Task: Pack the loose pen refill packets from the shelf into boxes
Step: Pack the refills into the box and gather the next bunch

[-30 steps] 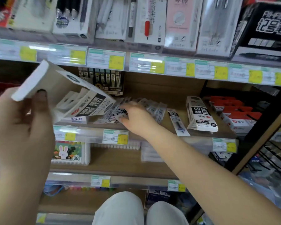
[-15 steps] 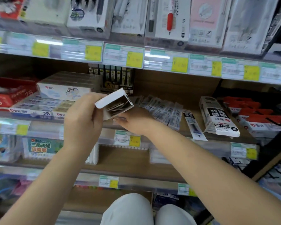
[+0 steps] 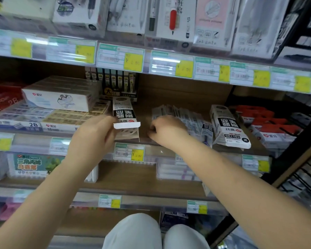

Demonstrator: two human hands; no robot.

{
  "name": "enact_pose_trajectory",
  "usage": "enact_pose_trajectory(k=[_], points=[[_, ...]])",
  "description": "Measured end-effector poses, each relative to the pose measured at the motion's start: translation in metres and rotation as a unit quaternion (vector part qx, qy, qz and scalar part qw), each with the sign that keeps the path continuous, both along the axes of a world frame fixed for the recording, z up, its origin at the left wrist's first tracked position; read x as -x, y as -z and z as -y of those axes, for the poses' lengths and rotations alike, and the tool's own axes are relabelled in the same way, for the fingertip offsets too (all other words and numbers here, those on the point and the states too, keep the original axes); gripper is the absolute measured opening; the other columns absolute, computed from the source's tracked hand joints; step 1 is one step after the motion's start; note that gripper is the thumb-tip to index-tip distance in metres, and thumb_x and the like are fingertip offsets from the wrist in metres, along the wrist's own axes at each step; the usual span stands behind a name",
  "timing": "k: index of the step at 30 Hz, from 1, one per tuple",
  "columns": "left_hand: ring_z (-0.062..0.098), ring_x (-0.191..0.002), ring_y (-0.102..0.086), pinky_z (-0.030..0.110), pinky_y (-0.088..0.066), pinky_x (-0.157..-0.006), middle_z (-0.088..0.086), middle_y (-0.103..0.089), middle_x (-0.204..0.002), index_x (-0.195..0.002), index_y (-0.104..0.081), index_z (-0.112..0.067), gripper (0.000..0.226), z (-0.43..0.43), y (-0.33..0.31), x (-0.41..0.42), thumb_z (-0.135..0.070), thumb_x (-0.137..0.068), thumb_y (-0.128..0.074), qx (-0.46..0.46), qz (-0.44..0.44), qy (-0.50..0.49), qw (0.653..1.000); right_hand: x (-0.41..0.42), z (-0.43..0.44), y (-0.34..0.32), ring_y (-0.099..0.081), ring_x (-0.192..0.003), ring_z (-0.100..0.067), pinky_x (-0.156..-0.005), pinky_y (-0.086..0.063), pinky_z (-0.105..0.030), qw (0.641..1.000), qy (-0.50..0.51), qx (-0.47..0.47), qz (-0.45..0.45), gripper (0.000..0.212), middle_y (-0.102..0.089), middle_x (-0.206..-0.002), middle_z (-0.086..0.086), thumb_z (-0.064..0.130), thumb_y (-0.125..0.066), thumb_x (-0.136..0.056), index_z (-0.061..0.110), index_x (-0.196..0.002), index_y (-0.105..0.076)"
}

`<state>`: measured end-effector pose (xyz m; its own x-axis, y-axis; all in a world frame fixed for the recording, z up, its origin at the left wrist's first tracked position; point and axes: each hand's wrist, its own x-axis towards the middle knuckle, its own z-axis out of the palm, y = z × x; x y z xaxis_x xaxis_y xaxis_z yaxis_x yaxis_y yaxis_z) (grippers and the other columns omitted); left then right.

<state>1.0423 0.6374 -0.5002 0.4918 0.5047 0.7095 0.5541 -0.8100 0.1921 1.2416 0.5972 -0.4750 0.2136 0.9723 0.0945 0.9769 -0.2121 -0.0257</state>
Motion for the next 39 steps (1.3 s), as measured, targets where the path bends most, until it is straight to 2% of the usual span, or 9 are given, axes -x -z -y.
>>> enact_pose_trajectory(k=[4, 7, 10, 17, 21, 28, 31, 34, 39], points=[[0.034, -0.073, -0.059, 0.035, -0.045, -0.059, 0.014, -0.064, -0.078, -0.096, -0.067, 0.000, 0.020, 0.008, -0.015, 0.000, 0.005, -0.077, -0.062, 0.040, -0.032, -0.042, 0.998, 0.004, -0.008, -0.003, -0.043, -0.121, -0.029, -0.086, -0.043, -0.038, 0.999, 0.051, 0.011, 0.011, 0.038, -0.052, -0.128, -0.005, 0.040, -0.057, -0.084, 0.020, -0.117, -0.061], [0.041, -0.097, -0.056, 0.047, -0.050, -0.076, 0.021, -0.057, -0.114, -0.110, -0.063, -0.002, 0.031, 0.020, -0.030, 0.000, -0.002, -0.079, -0.064, 0.075, -0.089, -0.072, 0.991, 0.002, -0.012, -0.004, -0.036, -0.129, -0.032, -0.096, -0.040, -0.042, 0.992, 0.111, 0.063, -0.014, 0.051, -0.042, -0.141, -0.008, 0.043, -0.057, -0.083, 0.018, -0.127, -0.053], [0.042, -0.113, -0.053, 0.050, -0.046, -0.090, 0.021, -0.046, -0.135, -0.120, -0.057, -0.004, 0.046, 0.043, -0.044, 0.001, -0.010, -0.077, -0.072, 0.068, -0.111, -0.045, 0.991, -0.002, -0.017, -0.006, -0.049, -0.118, -0.033, -0.091, -0.047, -0.039, 0.987, 0.134, 0.077, -0.050, 0.042, -0.055, -0.127, -0.009, 0.026, -0.060, -0.079, 0.015, -0.120, -0.056], [0.034, -0.119, -0.052, 0.041, -0.045, -0.091, 0.013, -0.051, -0.133, -0.116, -0.063, -0.007, 0.041, 0.075, -0.054, -0.002, 0.007, -0.078, -0.062, 0.079, -0.082, 0.025, 0.993, -0.008, -0.019, -0.010, -0.056, -0.106, -0.034, -0.072, -0.046, -0.035, 0.991, 0.127, 0.027, -0.040, 0.041, -0.057, -0.119, -0.015, -0.003, -0.049, -0.084, 0.006, -0.125, -0.052], [0.031, -0.116, -0.055, 0.040, -0.047, -0.088, 0.008, -0.055, -0.130, -0.112, -0.064, -0.011, 0.039, 0.079, -0.050, 0.003, 0.007, -0.078, -0.060, 0.098, -0.077, 0.039, 0.991, -0.017, -0.013, -0.014, -0.051, -0.067, -0.023, -0.057, -0.041, -0.031, 0.987, 0.135, 0.039, -0.072, 0.039, -0.059, -0.094, -0.012, -0.009, -0.051, -0.083, 0.001, -0.120, -0.052], [0.027, -0.109, -0.059, 0.036, -0.047, -0.086, 0.004, -0.058, -0.126, -0.110, -0.066, -0.013, 0.041, 0.086, -0.045, 0.006, 0.008, -0.076, -0.061, 0.124, -0.067, 0.052, 0.989, -0.035, -0.008, -0.026, -0.052, -0.067, -0.020, -0.041, -0.031, -0.024, 0.979, 0.141, 0.022, -0.144, 0.021, -0.061, -0.100, -0.012, 0.004, -0.049, -0.091, 0.003, -0.111, -0.058], [0.026, -0.108, -0.060, 0.032, -0.044, -0.084, 0.003, -0.059, -0.125, -0.111, -0.066, -0.014, 0.041, 0.088, -0.043, 0.007, 0.008, -0.077, -0.061, 0.122, -0.071, 0.054, 0.988, -0.043, -0.005, -0.025, -0.052, -0.058, -0.015, -0.041, -0.035, -0.022, 0.972, 0.152, 0.039, -0.173, 0.007, -0.057, -0.082, -0.008, 0.008, -0.051, -0.091, 0.005, -0.095, -0.056], [0.026, -0.110, -0.060, 0.037, -0.049, -0.086, 0.002, -0.058, -0.126, -0.112, -0.065, -0.015, 0.041, 0.090, -0.041, 0.007, 0.008, -0.079, -0.058, 0.127, -0.065, 0.065, 0.988, -0.044, -0.007, -0.019, -0.051, -0.055, -0.014, -0.042, -0.036, -0.022, 0.976, 0.164, 0.048, -0.132, 0.024, -0.054, -0.071, -0.003, 0.027, -0.057, -0.088, 0.008, -0.075, -0.054], [0.026, -0.107, -0.061, 0.039, -0.051, -0.083, 0.003, -0.060, -0.124, -0.109, -0.066, -0.015, 0.042, 0.093, -0.039, 0.005, 0.010, -0.076, -0.060, 0.132, -0.072, 0.072, 0.986, -0.038, -0.015, -0.010, -0.059, -0.094, -0.024, -0.060, -0.041, -0.024, 0.985, 0.148, 0.058, -0.063, 0.064, -0.055, -0.129, -0.010, 0.063, -0.050, -0.083, 0.009, -0.116, -0.058]])
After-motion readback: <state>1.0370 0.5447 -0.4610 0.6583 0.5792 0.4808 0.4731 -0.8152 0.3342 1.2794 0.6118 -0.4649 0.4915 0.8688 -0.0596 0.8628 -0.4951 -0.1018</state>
